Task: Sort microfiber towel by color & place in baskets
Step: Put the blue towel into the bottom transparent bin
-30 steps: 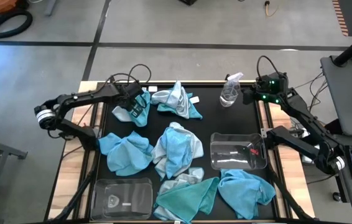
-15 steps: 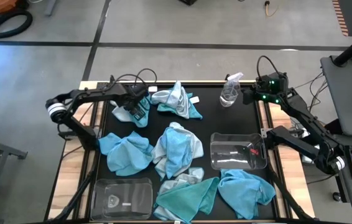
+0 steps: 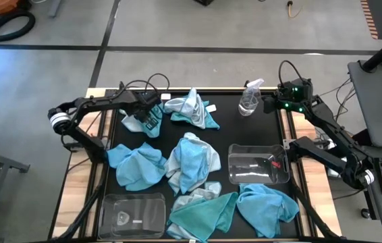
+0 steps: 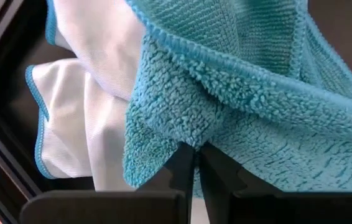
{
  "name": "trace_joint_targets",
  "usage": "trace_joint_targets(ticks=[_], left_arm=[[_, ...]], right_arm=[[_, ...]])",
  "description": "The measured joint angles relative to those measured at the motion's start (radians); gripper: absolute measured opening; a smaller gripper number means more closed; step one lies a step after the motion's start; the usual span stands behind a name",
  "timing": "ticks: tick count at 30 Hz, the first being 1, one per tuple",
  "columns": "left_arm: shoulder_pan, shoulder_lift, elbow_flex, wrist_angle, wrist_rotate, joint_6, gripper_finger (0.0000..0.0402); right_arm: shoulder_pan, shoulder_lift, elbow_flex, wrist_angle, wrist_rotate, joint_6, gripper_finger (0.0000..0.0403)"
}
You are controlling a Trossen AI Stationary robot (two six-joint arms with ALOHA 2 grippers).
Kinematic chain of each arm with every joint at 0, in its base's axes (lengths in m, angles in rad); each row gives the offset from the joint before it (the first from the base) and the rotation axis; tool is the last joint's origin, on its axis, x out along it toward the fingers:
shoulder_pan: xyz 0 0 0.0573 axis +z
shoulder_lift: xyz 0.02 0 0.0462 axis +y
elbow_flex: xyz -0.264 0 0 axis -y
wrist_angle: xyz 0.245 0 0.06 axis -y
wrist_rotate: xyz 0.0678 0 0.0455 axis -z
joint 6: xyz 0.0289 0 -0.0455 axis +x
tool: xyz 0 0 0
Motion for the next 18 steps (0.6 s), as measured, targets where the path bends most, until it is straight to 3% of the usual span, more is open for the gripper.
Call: trace_joint_targets(ticks=[3,9,18], left_arm=[[0.000,-0.026,0.000,-0.002,0.008,-0.006,0.0005],[-0.009,-0.114,0.063,-0.044,0.145,-0.022,0.0001],[-0.098,-0.287,0.255,-0.140,0.148,-0.038,0.0000]], right_arm=[[0.000,0.000,0.000,0.000,0.000,0.000,0.0068],[0.000,0.000,0.000,0.000,0.000,0.000,0.0068],[0.000,0.000,0.000,0.000,0.000,-0.002,0.0068]])
